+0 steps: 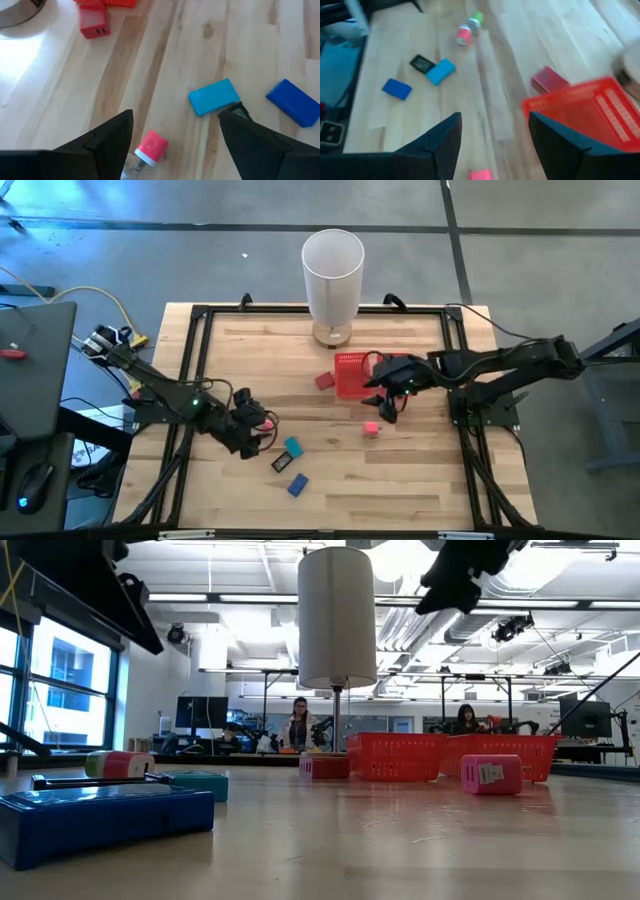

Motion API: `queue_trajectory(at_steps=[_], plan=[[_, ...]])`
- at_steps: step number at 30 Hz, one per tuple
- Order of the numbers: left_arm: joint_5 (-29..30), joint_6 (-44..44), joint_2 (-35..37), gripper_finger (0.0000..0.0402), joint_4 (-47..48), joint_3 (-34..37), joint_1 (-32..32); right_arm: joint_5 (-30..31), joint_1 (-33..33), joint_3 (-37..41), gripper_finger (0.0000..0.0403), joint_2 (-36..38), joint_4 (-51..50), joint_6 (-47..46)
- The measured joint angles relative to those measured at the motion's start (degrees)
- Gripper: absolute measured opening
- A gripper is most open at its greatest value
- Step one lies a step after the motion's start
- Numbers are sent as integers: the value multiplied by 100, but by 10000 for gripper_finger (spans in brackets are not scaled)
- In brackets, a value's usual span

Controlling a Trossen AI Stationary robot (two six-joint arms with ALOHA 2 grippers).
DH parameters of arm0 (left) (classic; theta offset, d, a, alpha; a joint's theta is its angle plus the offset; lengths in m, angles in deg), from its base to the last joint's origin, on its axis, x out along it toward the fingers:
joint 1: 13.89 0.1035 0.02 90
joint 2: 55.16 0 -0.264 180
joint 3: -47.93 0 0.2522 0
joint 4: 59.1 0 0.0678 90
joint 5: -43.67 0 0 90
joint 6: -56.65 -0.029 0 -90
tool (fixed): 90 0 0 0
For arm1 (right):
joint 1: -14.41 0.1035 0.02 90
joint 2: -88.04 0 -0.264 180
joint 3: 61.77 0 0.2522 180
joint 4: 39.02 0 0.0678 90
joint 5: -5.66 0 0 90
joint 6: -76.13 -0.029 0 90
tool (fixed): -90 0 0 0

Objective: Pick & Place Office items
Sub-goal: Put the black timer into the left red bin

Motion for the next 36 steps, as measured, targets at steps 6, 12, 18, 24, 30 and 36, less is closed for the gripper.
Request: queue_trajectory(at_steps=[6, 12, 18, 24, 30, 36], plan=[[618, 730, -133, 289, 227, 2, -447, 26, 22, -1, 218, -329, 198, -186], [728, 1564, -370, 289, 199, 4, -840, 17, 139, -1, 218, -803, 273, -322], [1018, 2551, -903, 289, 160, 4, -1400, -99, 318, -1, 218, -1322, 831, -288], [1225, 3398, -1675, 289, -364, 4, -1913, -455, 536, -1, 218, -1689, 1475, -112], [1460, 3673, -2448, 289, -1195, 2, -2228, -453, 747, -1, 218, -1778, 1879, 9], [1463, 3636, -3127, 289, -2048, 0, -2407, -445, 992, -1, 218, -1778, 2011, 3]])
